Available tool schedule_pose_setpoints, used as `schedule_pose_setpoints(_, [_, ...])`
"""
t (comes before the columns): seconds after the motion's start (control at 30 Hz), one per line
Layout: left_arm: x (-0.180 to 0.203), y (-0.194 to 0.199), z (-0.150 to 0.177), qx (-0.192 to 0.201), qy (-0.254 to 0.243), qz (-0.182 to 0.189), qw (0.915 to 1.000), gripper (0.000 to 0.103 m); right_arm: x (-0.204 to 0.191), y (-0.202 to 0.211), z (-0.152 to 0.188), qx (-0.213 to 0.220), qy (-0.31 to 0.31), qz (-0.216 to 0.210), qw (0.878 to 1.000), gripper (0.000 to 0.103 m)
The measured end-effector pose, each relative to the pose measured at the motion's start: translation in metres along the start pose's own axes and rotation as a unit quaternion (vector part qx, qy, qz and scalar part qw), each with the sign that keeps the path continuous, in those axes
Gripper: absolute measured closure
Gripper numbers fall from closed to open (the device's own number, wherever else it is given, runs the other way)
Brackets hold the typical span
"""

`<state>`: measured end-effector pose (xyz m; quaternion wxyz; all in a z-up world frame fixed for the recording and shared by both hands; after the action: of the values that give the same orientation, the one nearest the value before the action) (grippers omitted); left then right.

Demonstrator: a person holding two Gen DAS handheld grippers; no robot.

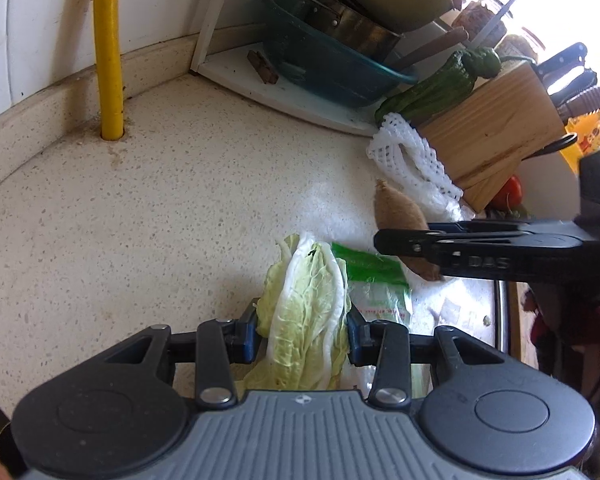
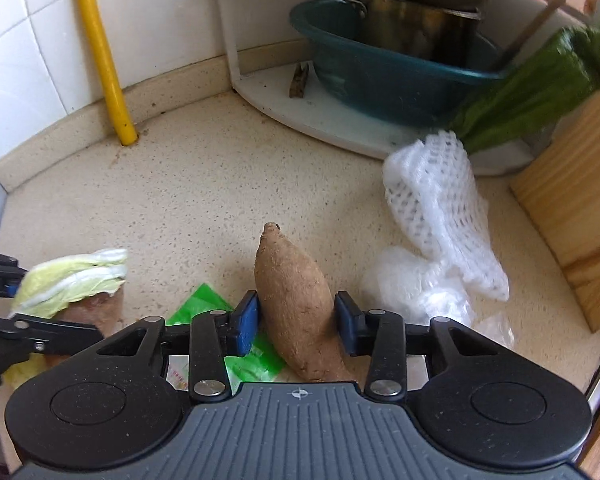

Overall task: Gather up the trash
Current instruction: 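Close the right tool on the sweet potato and lift it, then carry the cabbage stalks and sweet potato with both tools over the bin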

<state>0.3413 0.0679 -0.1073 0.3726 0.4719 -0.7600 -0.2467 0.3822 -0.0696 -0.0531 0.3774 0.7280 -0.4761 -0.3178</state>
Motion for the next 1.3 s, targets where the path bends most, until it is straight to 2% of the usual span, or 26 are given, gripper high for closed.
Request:
schedule_pose_setpoints(0.13, [0.001,0.010,-0.012,0.026,0.000,-0.002,0.9997,0.066,0.002,0.018,0.000,0.003,-0.062,-0.048,0.997,0.055])
schedule_pose_setpoints(0.3, [0.004,0.027,-0.021,0.053,-0.003,-0.012,0.9985,0.066,-0.006,0.040,-0.002,0.019,-0.089,-0.079,0.993,0.055])
schedule_pose_setpoints(0.97, [0.012,0.076,-0.026,0.108,0.001,-0.056,0.9925,0.066,-0.022,0.093,0.002,0.069,-0.101,-0.117,0.985,0.055])
schedule_pose_setpoints(1.3, [0.006,0.118,0.003,0.127,0.034,-0.114,0.9847,0.066,-0.048,0.106,0.003,0.072,-0.080,-0.160,0.981,0.055])
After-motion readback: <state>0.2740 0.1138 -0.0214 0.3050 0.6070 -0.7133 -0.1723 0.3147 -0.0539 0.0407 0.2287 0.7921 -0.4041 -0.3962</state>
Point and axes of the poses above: each gripper's, at about its wrist camera, not at the fingertips, and y roughly against the way its jaws point, x to its right, z to its underside, the point moved 7 cm from there along -y, roughly the way its jaws point, and after that the axes turned 14 degrees about -y, right-handed, at the moved point
